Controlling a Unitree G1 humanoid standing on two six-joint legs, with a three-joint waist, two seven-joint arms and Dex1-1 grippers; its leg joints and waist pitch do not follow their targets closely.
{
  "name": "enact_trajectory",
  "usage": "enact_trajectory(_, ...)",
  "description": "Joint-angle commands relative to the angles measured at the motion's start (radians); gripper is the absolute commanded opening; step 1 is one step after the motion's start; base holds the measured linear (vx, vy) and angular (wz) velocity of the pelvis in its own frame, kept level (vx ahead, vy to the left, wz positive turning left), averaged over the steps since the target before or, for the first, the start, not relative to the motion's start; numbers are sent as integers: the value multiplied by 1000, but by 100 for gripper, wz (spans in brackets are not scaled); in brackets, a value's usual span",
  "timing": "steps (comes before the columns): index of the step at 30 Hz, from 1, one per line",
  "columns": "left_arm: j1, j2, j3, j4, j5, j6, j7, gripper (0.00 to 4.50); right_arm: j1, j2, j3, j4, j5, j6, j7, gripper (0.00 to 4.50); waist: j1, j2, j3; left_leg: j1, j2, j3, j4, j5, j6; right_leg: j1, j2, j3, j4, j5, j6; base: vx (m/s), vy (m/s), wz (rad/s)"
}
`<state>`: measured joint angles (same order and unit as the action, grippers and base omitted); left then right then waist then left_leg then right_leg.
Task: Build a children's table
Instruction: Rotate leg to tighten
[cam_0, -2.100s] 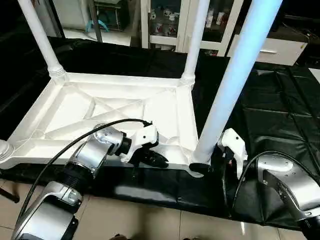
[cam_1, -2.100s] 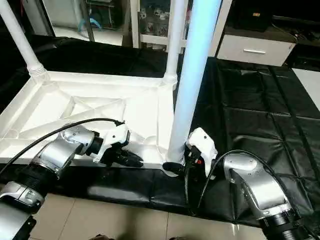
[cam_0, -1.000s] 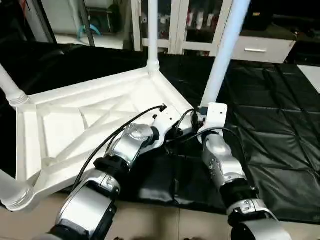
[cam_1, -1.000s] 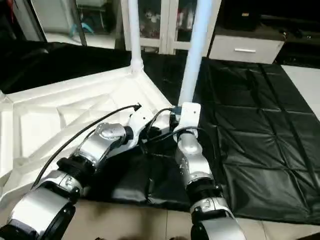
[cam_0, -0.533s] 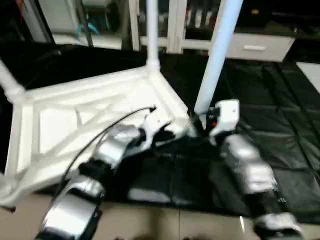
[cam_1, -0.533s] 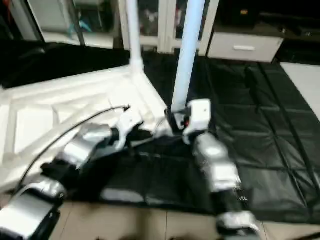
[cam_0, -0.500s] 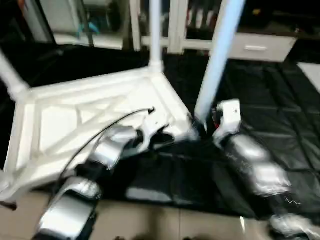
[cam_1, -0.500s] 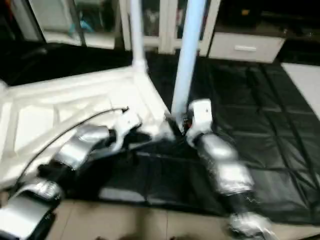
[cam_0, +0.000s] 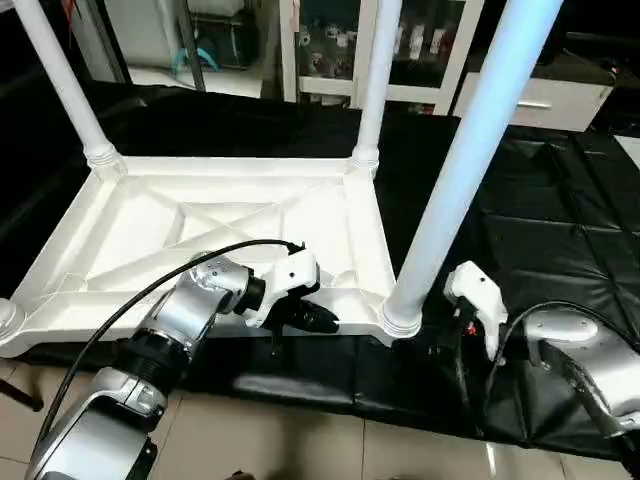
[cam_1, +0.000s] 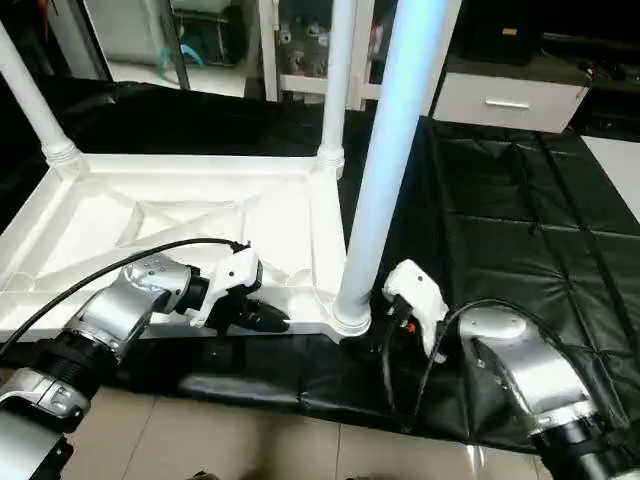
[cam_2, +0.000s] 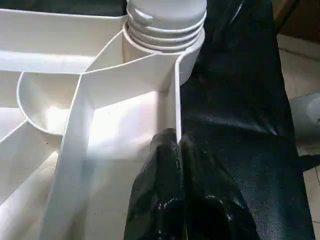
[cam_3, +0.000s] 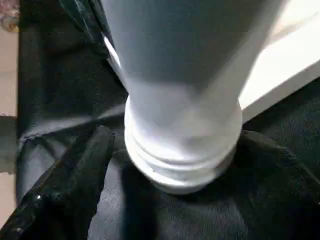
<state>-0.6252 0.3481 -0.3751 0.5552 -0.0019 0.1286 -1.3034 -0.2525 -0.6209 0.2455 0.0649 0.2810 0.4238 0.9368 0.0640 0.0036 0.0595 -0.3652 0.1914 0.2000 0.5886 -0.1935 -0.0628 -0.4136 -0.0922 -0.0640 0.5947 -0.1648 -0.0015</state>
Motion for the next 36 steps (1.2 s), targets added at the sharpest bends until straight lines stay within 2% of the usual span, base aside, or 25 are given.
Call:
enact_trajectory(1,4,-3,-51,15,39,6,-11,0,-23,22,7,13,-11,-15,-21,406,-1,-5,-58,9,42,-19,-73,-216,45,49,-54,46,-70,-241,-232,0,0,0)
enact_trajectory(5,1,-3,-48,20,44,2,-3,0,-41,58,-13,30,-10,-23,-41,406,-2,-5,-59,9,42,-18,-73,-212,47,50,-53,45,-66,-204,-246,0,0,0)
enact_trajectory(11,5,-2,-50,12,46,9,2,0,-54,82,-12,42,-5,-22,-35,406,-5,-6,-56,10,41,-19,-74,-240,41,50,-55,45,-74,-272,-228,0,0,0)
enact_trajectory(13,6,-1,-49,12,46,11,6,0,-56,87,-6,51,-8,-19,-20,371,-5,-6,-56,10,41,-19,-74,-238,39,49,-54,46,-74,-273,-224,0,0,0)
enact_trajectory(14,7,-1,-48,10,45,12,7,0,-55,87,-5,51,-8,-21,-15,368,-3,-19,-58,7,41,-20,-73,-225,45,52,-57,45,-70,-275,-221,0,0,0)
enact_trajectory(16,9,1,-47,6,44,14,8,0,-51,84,-6,49,-5,-25,-5,354,-3,-13,-57,9,43,-20,-74,-221,46,49,-57,45,-72,-281,-218,0,0,0)
enact_trajectory(17,9,1,-47,5,44,14,8,0,-51,84,-7,49,-5,-25,-4,346,-4,-14,-56,9,43,-20,-75,-228,44,48,-55,45,-73,-283,-217,0,0,0)
enact_trajectory(18,13,2,-45,2,43,16,9,0,-43,81,-10,46,-3,-30,8,342,-5,-21,-56,8,42,-19,-74,-229,45,49,-55,45,-73,-284,-215,0,0,0)
enact_trajectory(20,15,4,-44,0,42,17,9,0,-39,81,-11,45,-2,-32,13,332,-4,-16,-55,9,43,-20,-75,-231,45,47,-57,46,-73,-288,-215,0,0,0)
enact_trajectory(29,27,0,-46,-9,39,21,13,0,-7,99,-40,29,15,-50,-1,308,-6,-16,-53,8,42,-20,-76,-235,46,48,-55,45,-73,-277,-218,0,0,0)
enact_trajectory(30,26,-3,-46,-7,37,21,13,0,-2,103,-40,27,15,-52,-1,307,-8,-9,-53,9,42,-19,-76,-247,42,46,-54,46,-76,-280,-217,0,0,0)
enact_trajectory(32,26,-5,-46,-5,35,22,12,0,5,110,-41,24,15,-56,0,306,-8,-12,-53,9,41,-20,-77,-254,40,47,-54,46,-76,-285,-218,0,0,0)
enact_trajectory(33,25,-7,-45,-4,33,23,12,0,10,117,-46,23,22,-56,-2,304,-8,-8,-53,10,42,-20,-77,-262,37,46,-54,46,-78,-289,-217,0,0,0)
enact_trajectory(34,25,-9,-44,-4,31,25,12,0,13,124,-50,23,27,-56,-5,303,-8,-10,-53,10,42,-21,-78,-264,35,47,-55,45,-77,-288,-218,0,0,0)
enact_trajectory(36,25,-13,-43,0,30,25,17,0,20,159,-68,31,46,-53,-24,302,-8,-6,-51,10,42,-21,-79,-271,33,46,-54,45,-79,-289,-218,0,0,0)
